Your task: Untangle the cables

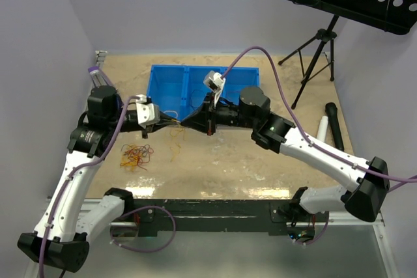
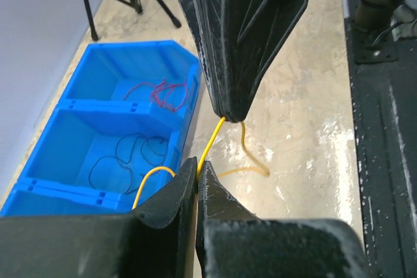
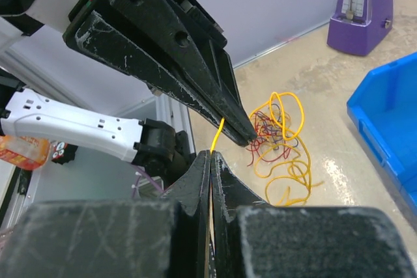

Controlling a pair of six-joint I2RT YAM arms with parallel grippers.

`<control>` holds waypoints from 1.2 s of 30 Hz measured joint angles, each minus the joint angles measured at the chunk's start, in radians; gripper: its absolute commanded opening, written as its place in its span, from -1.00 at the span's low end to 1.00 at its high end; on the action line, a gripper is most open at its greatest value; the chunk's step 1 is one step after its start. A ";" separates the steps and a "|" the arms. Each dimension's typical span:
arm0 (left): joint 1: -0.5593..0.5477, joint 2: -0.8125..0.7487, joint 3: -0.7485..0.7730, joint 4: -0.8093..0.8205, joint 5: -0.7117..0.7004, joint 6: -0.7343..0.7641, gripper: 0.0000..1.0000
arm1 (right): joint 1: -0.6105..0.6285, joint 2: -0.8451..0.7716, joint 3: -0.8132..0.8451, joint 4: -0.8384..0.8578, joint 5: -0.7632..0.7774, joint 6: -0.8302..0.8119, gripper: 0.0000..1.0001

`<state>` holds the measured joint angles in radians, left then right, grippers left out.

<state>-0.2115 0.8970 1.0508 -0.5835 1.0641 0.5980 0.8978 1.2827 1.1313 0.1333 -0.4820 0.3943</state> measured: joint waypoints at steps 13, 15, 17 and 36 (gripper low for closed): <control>0.002 -0.053 -0.113 0.051 -0.290 0.075 -0.95 | 0.000 -0.083 0.017 -0.039 0.020 -0.005 -1.00; 0.002 -0.061 -0.114 0.059 -0.301 0.074 -0.97 | 0.001 -0.089 0.019 -0.039 0.021 -0.009 -0.85; 0.002 -0.069 -0.109 0.066 -0.302 0.063 -0.99 | 0.001 -0.089 0.018 -0.043 0.027 -0.013 -0.45; 0.002 -0.138 0.103 0.070 -0.147 -0.057 -1.00 | 0.017 -0.126 -0.194 -0.057 0.237 -0.046 0.16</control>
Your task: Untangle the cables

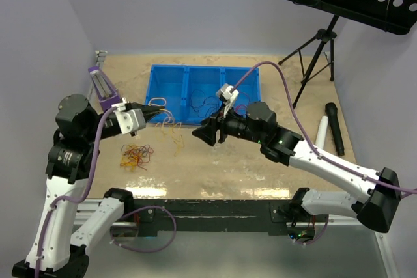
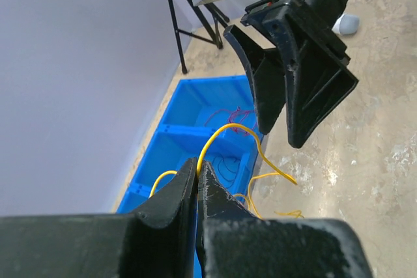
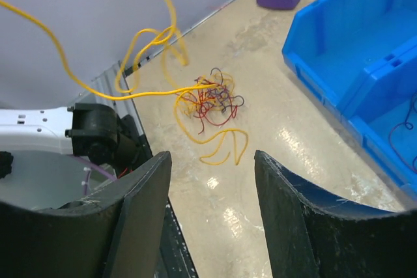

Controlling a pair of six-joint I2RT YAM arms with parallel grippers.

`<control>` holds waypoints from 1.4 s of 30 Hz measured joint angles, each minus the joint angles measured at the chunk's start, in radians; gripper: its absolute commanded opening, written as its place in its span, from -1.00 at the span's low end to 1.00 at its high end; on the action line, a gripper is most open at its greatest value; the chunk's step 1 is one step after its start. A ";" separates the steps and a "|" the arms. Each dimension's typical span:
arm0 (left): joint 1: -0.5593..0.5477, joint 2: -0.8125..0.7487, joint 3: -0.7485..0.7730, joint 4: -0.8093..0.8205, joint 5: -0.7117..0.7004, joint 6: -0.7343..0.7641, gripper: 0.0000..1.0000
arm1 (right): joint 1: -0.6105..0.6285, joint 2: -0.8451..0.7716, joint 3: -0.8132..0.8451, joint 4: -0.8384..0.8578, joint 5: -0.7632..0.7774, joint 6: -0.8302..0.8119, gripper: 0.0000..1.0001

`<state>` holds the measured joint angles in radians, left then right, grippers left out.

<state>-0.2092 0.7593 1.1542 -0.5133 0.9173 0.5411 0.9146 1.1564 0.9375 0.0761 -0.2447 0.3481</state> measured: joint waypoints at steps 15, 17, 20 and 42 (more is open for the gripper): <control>0.000 -0.005 0.137 -0.109 0.146 0.006 -1.00 | 0.000 0.029 0.067 0.066 0.013 -0.003 0.33; 0.000 -0.006 0.142 -0.117 0.161 0.008 -1.00 | 0.000 0.035 0.082 0.076 -0.011 -0.008 0.38; 0.000 -0.006 0.143 -0.129 0.173 0.015 -1.00 | 0.000 0.035 0.093 0.097 -0.056 -0.010 0.43; 0.000 0.006 0.204 -0.041 0.224 -0.088 -1.00 | 0.052 0.131 0.080 0.259 -0.168 0.004 0.40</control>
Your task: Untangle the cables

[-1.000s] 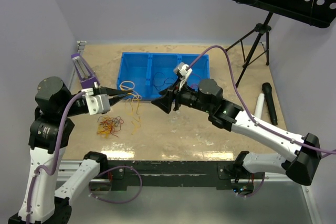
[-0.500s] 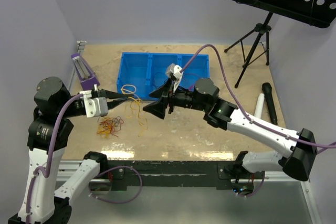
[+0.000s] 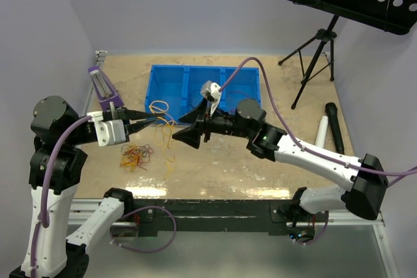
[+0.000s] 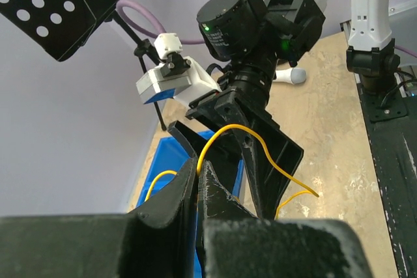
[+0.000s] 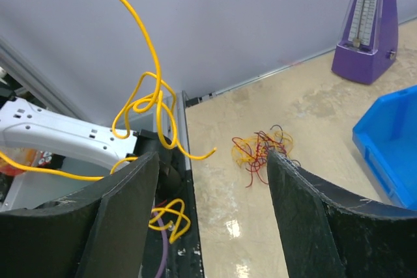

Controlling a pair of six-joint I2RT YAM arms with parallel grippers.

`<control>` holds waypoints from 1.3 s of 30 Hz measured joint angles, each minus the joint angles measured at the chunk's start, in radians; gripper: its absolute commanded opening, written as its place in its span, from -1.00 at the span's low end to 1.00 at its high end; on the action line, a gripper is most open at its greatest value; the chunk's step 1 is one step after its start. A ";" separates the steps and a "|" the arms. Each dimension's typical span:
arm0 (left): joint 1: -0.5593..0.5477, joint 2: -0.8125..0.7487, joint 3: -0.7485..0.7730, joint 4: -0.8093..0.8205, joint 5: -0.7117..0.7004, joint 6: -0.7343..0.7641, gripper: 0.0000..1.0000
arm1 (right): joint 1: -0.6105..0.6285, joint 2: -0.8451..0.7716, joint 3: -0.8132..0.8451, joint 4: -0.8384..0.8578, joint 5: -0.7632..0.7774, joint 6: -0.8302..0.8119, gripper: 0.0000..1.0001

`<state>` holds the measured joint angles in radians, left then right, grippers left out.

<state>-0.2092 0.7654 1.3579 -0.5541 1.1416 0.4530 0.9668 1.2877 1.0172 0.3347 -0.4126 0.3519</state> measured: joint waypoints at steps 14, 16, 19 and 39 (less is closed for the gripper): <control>0.000 0.000 0.000 0.042 0.001 -0.042 -1.00 | 0.012 0.100 -0.071 0.288 -0.055 0.211 -0.15; 0.000 -0.001 0.000 0.044 0.001 -0.043 -1.00 | 0.022 0.113 -0.071 0.321 -0.058 0.234 -0.17; 0.000 -0.003 0.000 0.045 0.001 -0.043 -1.00 | 0.035 0.126 -0.071 0.356 -0.062 0.262 -0.20; 0.000 -0.016 -0.014 0.038 0.000 -0.023 -1.00 | 0.043 0.134 -0.075 0.467 -0.077 0.344 -1.00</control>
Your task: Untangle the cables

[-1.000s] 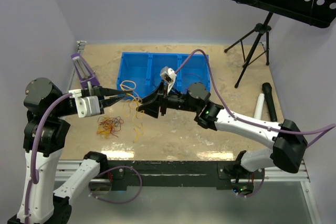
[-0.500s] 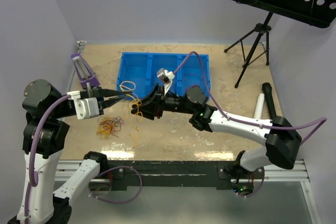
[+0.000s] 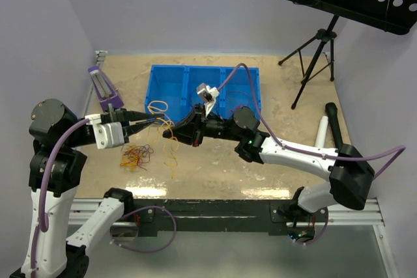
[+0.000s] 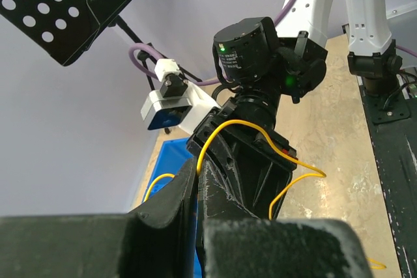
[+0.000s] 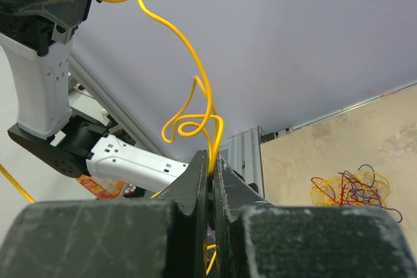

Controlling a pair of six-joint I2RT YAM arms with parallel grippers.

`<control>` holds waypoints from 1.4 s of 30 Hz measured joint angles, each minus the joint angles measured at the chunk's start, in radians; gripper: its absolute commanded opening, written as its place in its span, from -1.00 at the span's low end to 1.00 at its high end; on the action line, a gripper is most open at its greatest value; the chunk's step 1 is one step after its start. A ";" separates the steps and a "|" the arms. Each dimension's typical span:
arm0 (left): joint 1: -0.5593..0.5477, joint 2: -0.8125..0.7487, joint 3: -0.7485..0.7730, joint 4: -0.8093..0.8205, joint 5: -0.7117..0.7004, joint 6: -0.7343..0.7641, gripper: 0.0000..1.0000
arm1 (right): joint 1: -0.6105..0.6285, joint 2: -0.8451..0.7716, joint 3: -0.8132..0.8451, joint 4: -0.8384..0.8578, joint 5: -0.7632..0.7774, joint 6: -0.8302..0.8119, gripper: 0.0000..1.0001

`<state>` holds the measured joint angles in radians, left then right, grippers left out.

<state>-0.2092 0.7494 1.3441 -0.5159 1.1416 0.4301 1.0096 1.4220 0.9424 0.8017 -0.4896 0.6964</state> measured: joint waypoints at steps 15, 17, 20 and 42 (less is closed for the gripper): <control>0.000 -0.015 0.005 0.024 -0.031 -0.005 -1.00 | 0.000 -0.003 -0.055 -0.079 0.081 -0.035 -1.00; 0.000 -0.016 0.012 0.042 -0.048 -0.014 -1.00 | 0.000 -0.004 -0.071 -0.099 0.090 -0.043 -1.00; 0.000 -0.024 0.016 0.067 -0.068 -0.027 -1.00 | 0.000 -0.009 -0.091 -0.136 0.107 -0.051 -1.00; 0.000 -0.009 0.224 0.107 -0.354 -0.086 -1.00 | -0.009 -0.119 -0.164 -0.316 0.298 -0.125 -1.00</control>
<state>-0.2096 0.7403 1.5681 -0.4091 0.7876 0.3439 1.0004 1.3029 0.7784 0.4858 -0.1921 0.5713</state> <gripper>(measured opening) 0.055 0.018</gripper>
